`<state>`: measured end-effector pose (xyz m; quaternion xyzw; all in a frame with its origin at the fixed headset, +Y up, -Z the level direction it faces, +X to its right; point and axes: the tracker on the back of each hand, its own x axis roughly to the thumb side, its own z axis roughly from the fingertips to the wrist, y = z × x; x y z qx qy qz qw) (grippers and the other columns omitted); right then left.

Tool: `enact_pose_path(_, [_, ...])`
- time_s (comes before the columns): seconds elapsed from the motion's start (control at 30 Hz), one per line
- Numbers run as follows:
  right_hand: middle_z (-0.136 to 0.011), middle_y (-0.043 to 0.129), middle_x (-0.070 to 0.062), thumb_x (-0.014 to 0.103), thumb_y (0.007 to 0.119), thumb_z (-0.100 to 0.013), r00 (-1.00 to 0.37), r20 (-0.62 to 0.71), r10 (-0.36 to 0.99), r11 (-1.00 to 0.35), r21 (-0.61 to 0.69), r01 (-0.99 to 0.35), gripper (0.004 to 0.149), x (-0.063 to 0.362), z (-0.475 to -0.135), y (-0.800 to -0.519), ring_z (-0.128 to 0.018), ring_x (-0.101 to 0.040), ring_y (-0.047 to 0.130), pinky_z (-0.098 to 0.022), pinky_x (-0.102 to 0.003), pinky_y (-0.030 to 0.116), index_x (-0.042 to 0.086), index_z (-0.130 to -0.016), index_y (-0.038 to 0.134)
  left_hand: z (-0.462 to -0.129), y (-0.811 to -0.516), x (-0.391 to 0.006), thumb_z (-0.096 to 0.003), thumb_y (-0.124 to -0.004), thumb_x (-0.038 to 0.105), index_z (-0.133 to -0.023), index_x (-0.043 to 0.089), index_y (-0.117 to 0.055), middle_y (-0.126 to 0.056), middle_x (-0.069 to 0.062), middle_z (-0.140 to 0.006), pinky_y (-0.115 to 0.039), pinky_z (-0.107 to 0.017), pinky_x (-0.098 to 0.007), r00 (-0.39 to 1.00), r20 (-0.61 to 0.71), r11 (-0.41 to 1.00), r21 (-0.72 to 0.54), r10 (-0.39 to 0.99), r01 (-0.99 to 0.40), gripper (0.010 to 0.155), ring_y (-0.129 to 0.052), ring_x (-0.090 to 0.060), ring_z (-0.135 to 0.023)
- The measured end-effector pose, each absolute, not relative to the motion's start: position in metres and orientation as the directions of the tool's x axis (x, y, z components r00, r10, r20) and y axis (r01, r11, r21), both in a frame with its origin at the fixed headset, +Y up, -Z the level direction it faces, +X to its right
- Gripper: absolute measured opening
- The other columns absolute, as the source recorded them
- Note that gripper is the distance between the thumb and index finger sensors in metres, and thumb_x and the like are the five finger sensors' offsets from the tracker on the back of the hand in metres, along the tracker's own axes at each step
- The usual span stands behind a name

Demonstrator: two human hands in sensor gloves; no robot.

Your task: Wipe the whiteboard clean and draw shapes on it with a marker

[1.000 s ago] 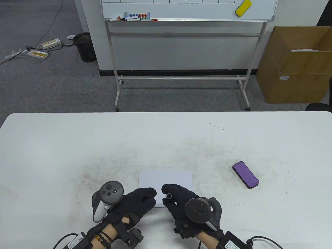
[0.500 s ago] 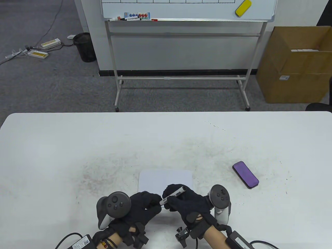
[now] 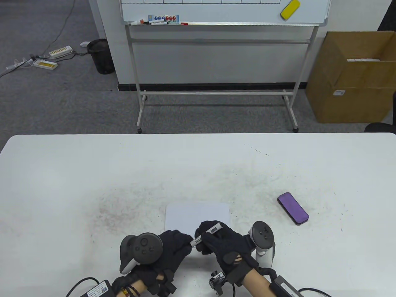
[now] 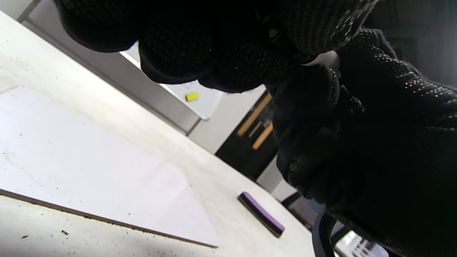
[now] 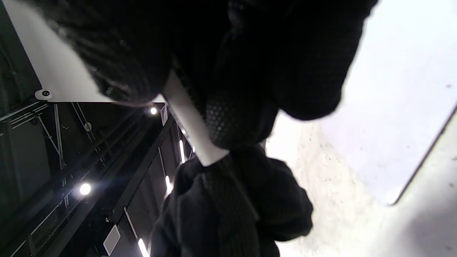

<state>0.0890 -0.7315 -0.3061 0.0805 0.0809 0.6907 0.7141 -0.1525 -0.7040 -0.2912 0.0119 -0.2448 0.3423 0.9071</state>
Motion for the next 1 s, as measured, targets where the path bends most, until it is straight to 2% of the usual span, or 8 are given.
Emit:
enact_pose_path(0.2, [-0.071,0.101,-0.007,0.035,0.090,-0.032,0.072,0.016,0.997,0.067,0.232,-0.970,0.047,0.088,-0.309,-0.729,-0.046,-0.022,0.116,-0.035,-0.032,0.099,0.022,-0.078,0.088,-0.298,-0.697,-0.155,-0.0381,-0.070,0.042,-0.077,0.018,-0.087,-0.098,-0.005,-0.058,-0.083,-0.042,-0.042,0.632,0.461,0.768,-0.207,0.623,-0.607,0.049,-0.095,-0.021,-0.049])
enact_pose_path(0.4, [-0.070,0.102,-0.007,0.035,0.090,-0.032,0.102,0.060,0.993,0.084,0.249,-0.965,0.047,0.089,-0.308,-0.725,-0.044,-0.022,0.117,-0.033,-0.031,0.101,0.022,-0.077,0.088,-0.303,-0.698,-0.159,-0.0389,-0.071,0.042,-0.075,0.015,-0.089,-0.098,-0.007,-0.055,-0.083,-0.041,-0.042,0.526,0.411,0.659,-0.334,0.745,-0.674,0.048,-0.094,-0.022,-0.046])
enact_pose_path(0.67, [-0.069,0.103,-0.009,0.033,0.092,-0.032,0.096,0.093,0.991,0.065,0.288,-0.955,0.047,0.091,-0.309,-0.715,-0.043,-0.023,0.119,-0.032,-0.031,0.103,0.020,-0.076,0.089,-0.306,-0.695,-0.159,-0.0396,-0.069,0.043,-0.073,0.016,-0.090,-0.098,-0.006,-0.052,-0.083,-0.040,-0.041,0.486,0.411,0.632,-0.406,0.772,-0.660,0.048,-0.094,-0.020,-0.044])
enact_pose_path(0.77, [-0.071,0.102,-0.008,0.032,0.092,-0.031,0.192,0.104,0.976,0.172,0.171,-0.970,0.047,0.119,-0.318,-0.709,-0.045,-0.025,0.118,-0.033,-0.032,0.103,0.021,-0.077,0.088,-0.311,-0.705,-0.171,-0.0411,-0.066,0.043,-0.074,0.017,-0.089,-0.097,-0.006,-0.054,-0.082,-0.042,-0.041,0.459,0.378,0.594,-0.513,0.804,-0.619,0.048,-0.093,-0.021,-0.047])
enact_pose_path(0.83, [-0.070,0.103,-0.008,0.035,0.093,-0.033,0.263,0.108,0.959,0.248,0.138,-0.959,0.047,0.145,-0.323,-0.707,-0.044,-0.024,0.118,-0.032,-0.031,0.103,0.021,-0.078,0.089,-0.319,-0.706,-0.180,-0.0403,-0.071,0.045,-0.073,0.018,-0.091,-0.098,-0.006,-0.054,-0.081,-0.041,-0.042,0.416,0.306,0.515,-0.459,0.856,-0.724,0.047,-0.094,-0.022,-0.047])
enact_pose_path(0.87, [-0.071,0.102,-0.008,0.035,0.093,-0.033,0.253,0.110,0.961,0.239,0.122,-0.963,0.047,0.148,-0.324,-0.708,-0.045,-0.024,0.118,-0.033,-0.031,0.102,0.021,-0.078,0.089,-0.322,-0.704,-0.181,-0.0404,-0.071,0.046,-0.074,0.019,-0.089,-0.098,-0.005,-0.057,-0.081,-0.042,-0.042,0.437,0.291,0.525,-0.471,0.851,-0.709,0.047,-0.094,-0.022,-0.050])
enact_pose_path(0.93, [-0.073,0.101,-0.008,0.035,0.092,-0.034,0.224,0.117,0.968,0.211,0.115,-0.971,0.048,0.148,-0.322,-0.708,-0.047,-0.024,0.117,-0.035,-0.031,0.101,0.022,-0.079,0.087,-0.326,-0.699,-0.182,-0.0400,-0.070,0.046,-0.078,0.023,-0.086,-0.098,0.000,-0.067,-0.080,-0.044,-0.042,0.544,0.306,0.624,-0.414,0.781,-0.663,0.047,-0.095,-0.024,-0.062])
enact_pose_path(1.0, [-0.074,0.100,-0.008,0.035,0.091,-0.034,0.209,0.111,0.972,0.195,0.126,-0.973,0.048,0.146,-0.321,-0.707,-0.049,-0.024,0.116,-0.036,-0.032,0.100,0.021,-0.080,0.086,-0.327,-0.701,-0.189,-0.0386,-0.072,0.049,-0.077,0.025,-0.086,-0.102,0.002,-0.068,-0.084,-0.041,-0.040,0.641,0.325,0.719,-0.314,0.695,-0.620,0.047,-0.100,-0.022,-0.061])
